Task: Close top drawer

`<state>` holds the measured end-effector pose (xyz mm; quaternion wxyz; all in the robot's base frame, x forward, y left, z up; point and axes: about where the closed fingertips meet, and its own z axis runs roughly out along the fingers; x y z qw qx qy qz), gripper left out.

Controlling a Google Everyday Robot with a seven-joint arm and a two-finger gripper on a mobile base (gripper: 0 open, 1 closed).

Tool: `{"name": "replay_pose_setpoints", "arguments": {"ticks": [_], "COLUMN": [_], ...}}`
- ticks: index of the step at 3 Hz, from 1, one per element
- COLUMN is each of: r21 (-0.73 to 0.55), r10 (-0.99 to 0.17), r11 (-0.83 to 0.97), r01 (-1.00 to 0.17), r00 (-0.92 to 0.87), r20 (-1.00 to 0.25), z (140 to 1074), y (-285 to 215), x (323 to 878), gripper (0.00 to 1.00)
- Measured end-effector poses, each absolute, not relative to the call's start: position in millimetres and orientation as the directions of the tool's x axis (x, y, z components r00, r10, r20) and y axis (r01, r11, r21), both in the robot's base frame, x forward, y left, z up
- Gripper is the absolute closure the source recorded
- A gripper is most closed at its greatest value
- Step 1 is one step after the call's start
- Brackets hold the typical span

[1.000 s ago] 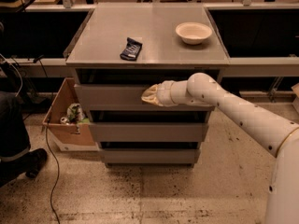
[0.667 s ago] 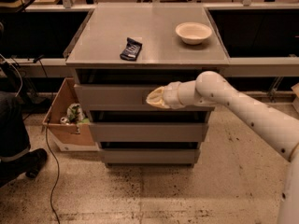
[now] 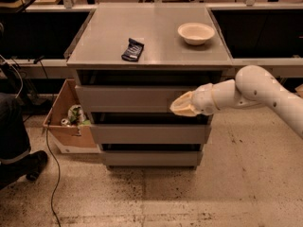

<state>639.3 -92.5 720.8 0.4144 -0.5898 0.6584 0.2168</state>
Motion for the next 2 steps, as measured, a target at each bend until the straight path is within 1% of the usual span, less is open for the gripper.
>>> {"name": "replay_pose_setpoints", "arguments": {"ticks": [1, 2], "r21": [-0.154, -0.144], "r10": [-0.598, -0.599], "r11": [0.209, 0.195], "r01": [-0.966, -0.97], "r00": [-0.002, -0.002], "r20": [-0.801, -0.801], "z": [745.8, 744.6], "y": [-116.2, -114.4], "x": [620.8, 617.1], "gripper": [1.0, 0.74]}}
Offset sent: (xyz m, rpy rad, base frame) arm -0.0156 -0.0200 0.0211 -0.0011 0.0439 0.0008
